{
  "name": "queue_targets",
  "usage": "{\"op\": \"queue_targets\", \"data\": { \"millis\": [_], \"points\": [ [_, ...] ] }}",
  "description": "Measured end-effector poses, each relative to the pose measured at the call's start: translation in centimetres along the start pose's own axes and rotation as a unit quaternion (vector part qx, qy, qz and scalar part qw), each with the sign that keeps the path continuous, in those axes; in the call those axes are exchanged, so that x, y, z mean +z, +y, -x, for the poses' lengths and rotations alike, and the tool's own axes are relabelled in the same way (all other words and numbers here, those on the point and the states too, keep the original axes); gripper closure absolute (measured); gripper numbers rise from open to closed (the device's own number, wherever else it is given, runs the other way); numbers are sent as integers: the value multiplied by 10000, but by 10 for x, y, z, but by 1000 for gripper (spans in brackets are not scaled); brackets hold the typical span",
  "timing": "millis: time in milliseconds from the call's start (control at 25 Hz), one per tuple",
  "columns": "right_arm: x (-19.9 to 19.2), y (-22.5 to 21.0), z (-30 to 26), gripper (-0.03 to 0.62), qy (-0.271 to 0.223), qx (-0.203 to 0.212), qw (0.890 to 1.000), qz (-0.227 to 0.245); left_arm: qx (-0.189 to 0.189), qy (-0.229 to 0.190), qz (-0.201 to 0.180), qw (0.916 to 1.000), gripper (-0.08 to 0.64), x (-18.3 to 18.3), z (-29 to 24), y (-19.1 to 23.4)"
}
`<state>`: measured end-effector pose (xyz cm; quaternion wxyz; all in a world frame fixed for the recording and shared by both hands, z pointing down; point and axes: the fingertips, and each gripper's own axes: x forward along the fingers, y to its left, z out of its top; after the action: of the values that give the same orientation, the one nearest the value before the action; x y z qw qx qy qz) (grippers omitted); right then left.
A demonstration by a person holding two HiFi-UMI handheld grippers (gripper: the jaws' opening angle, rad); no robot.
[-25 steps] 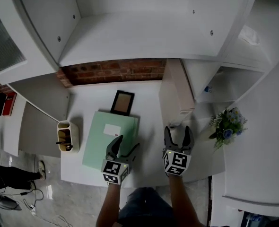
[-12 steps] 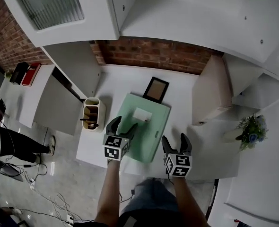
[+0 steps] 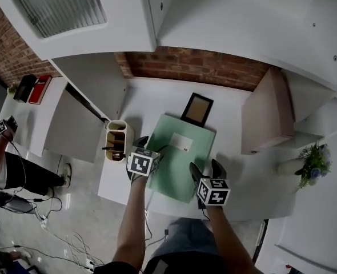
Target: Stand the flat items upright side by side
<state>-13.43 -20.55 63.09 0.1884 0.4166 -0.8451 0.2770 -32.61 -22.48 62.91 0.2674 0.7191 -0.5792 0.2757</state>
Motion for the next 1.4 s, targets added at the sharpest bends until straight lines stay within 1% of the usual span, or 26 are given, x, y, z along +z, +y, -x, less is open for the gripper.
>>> {"op": "queue_targets", "data": {
  "millis": [120,240,400,600,760,800,920,1000,1120,1280,1400],
  "points": [
    [-3,-2,-11,225,153,-16,9998,-93,-132,277,135,9994,218,-2,-11,4],
    [-6,-4,-20,225,265,-13,9995,-181,-451,573,291,9969,215,-9,-22,3],
    [-13,-6,-29,225,475,13,9984,-303,-751,790,693,9916,215,-21,-31,7],
    [-20,1,-39,225,724,239,9959,-482,-909,979,1011,9859,215,-25,-32,4],
    [-22,-2,-41,225,776,143,9957,-488,-889,966,1094,9853,215,-26,-33,4],
    [-22,-4,-41,227,781,90,9957,-496,-864,948,1095,9857,215,-25,-33,3],
    [-19,-10,-37,291,700,41,9957,-604,-766,861,1112,9871,215,-26,-30,1],
    [-15,-14,-32,311,579,40,9969,-536,-749,736,1208,9871,215,-27,-28,-3],
    [-3,-18,-21,333,302,20,9988,-374,-701,431,1299,9881,216,-23,-20,-10],
    [14,-19,-1,334,-93,6,9999,-116,-665,-38,1137,9913,215,-3,-2,-24],
    [36,-19,17,336,-451,-32,9987,245,-639,-403,1010,9920,215,17,14,-34]
  ]
}}
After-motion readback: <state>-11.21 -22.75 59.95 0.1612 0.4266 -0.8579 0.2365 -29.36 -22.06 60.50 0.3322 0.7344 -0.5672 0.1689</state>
